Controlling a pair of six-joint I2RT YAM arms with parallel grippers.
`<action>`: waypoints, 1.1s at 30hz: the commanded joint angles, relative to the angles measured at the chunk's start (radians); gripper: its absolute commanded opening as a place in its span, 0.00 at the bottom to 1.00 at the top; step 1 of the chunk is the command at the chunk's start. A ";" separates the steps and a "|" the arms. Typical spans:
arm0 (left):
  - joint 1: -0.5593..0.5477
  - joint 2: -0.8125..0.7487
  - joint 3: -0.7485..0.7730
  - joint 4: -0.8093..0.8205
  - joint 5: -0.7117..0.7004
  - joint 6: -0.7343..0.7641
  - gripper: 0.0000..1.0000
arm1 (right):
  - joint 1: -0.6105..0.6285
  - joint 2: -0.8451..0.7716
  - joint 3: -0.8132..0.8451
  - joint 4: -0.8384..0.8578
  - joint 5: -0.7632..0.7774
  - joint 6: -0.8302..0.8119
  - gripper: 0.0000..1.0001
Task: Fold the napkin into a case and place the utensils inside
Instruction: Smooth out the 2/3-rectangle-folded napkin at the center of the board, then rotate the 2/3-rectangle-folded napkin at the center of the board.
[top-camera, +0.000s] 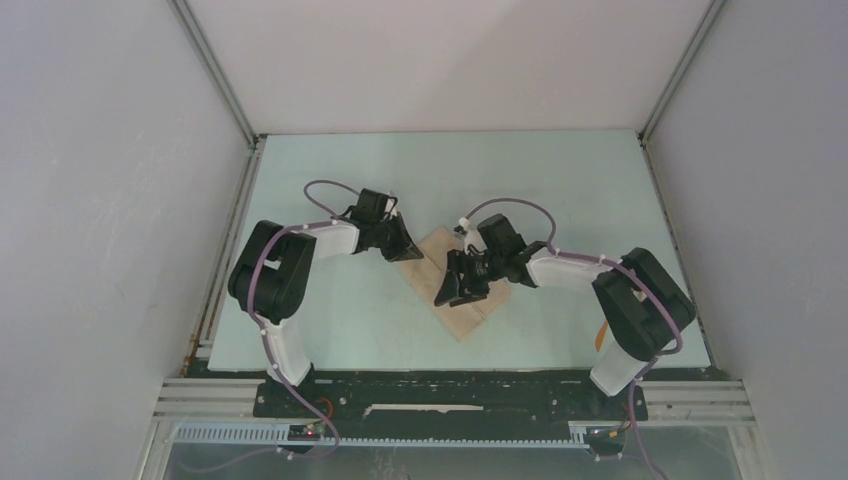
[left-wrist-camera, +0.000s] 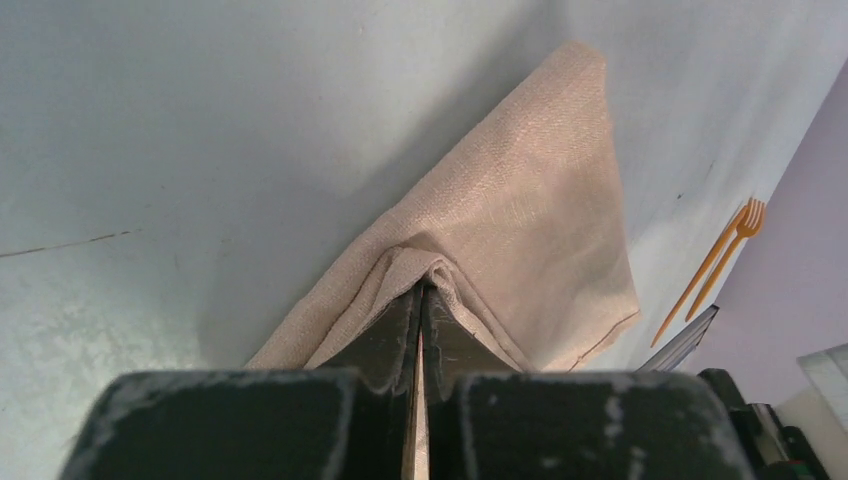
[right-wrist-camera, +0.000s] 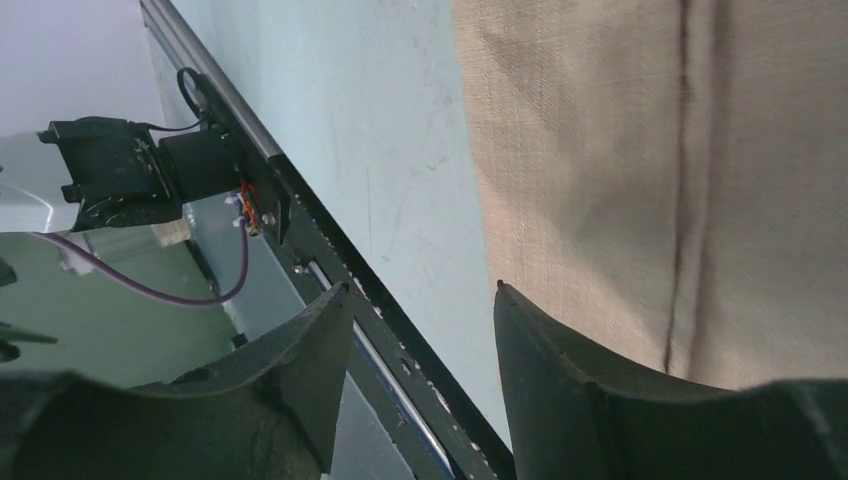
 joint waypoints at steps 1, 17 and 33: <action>-0.006 0.023 0.033 0.027 0.003 0.002 0.04 | 0.010 0.064 -0.013 0.178 -0.071 0.079 0.61; -0.039 -0.158 0.059 -0.101 -0.012 0.043 0.36 | -0.191 -0.235 -0.064 -0.163 0.102 -0.146 0.71; -0.179 -0.591 -0.300 -0.090 -0.088 -0.038 0.50 | -0.450 0.065 -0.067 -0.039 -0.083 -0.142 0.67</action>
